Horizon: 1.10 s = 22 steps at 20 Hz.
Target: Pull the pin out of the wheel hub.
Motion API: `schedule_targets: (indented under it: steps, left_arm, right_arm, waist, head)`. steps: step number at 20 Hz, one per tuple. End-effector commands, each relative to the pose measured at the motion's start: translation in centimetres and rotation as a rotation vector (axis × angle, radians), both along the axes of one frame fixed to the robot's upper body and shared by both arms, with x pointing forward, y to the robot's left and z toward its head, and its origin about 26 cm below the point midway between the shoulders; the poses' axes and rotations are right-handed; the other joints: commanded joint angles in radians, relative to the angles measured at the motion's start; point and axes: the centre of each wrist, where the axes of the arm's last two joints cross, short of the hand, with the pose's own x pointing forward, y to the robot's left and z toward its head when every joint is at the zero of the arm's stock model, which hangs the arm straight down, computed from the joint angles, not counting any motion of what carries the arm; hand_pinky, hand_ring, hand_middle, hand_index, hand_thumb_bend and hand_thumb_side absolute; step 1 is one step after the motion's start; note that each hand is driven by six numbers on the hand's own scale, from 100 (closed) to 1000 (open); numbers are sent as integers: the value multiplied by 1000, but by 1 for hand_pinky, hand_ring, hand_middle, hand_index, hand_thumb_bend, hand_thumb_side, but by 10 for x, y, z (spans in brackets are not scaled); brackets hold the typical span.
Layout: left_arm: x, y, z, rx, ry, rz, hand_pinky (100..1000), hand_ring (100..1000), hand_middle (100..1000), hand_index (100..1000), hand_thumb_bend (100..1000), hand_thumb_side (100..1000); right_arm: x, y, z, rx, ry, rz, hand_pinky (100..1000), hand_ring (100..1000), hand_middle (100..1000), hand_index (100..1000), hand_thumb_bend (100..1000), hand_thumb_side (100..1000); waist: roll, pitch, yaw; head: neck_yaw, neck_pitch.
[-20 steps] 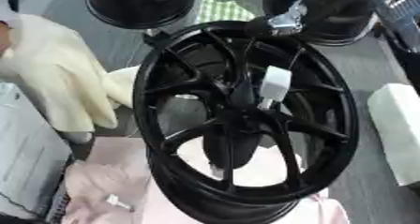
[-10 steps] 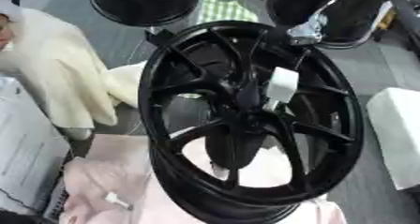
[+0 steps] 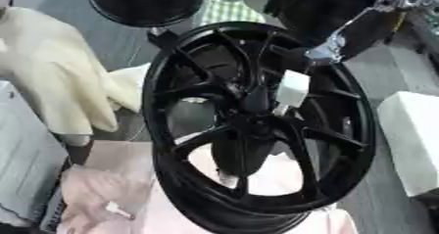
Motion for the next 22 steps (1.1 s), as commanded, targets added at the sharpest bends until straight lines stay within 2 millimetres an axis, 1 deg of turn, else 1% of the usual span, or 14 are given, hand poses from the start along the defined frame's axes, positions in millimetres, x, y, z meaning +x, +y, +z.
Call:
schedule_targets:
  steps: [1, 4, 8, 15, 19, 22]
  left_arm:
    - [-1, 5, 11, 39, -20, 14, 508, 624, 543, 636, 128, 804]
    - [-3, 7, 9, 42, -7, 25, 508, 624, 543, 636, 128, 806]
    - [-4, 8, 7, 41, -1, 31, 508, 624, 543, 636, 127, 809]
    - [-5, 9, 7, 42, 0, 37, 508, 622, 543, 636, 125, 810]
    - [-5, 9, 8, 43, -6, 39, 508, 619, 543, 635, 123, 810]
    - [-6, 9, 8, 45, -10, 41, 507, 619, 542, 635, 120, 811]
  right_arm:
    - [-4, -7, 12, -11, -38, -10, 782, 788, 652, 809, 507, 657]
    - [-2, -15, 0, -28, -14, -30, 781, 789, 637, 813, 512, 666]
    - [-1, -20, -13, -33, 8, -50, 779, 789, 637, 817, 516, 668]
    - [-1, -23, -25, -37, 19, -62, 780, 790, 639, 816, 517, 665]
    - [-1, -24, -32, -37, 18, -73, 779, 789, 637, 814, 516, 659]
    - [0, -24, -33, -22, 13, -81, 775, 785, 628, 813, 516, 650]
  waist:
    - [8, -21, -2]
    - [-2, -25, -17]
    - [-4, -26, -21]
    - [-5, -24, -24]
    - [-3, -18, -21]
    - [-1, -10, -20]
  head:
    - [2, 5]
    - [6, 5]
    - [9, 5]
    - [10, 5]
    - [-4, 5]
    - [-17, 5]
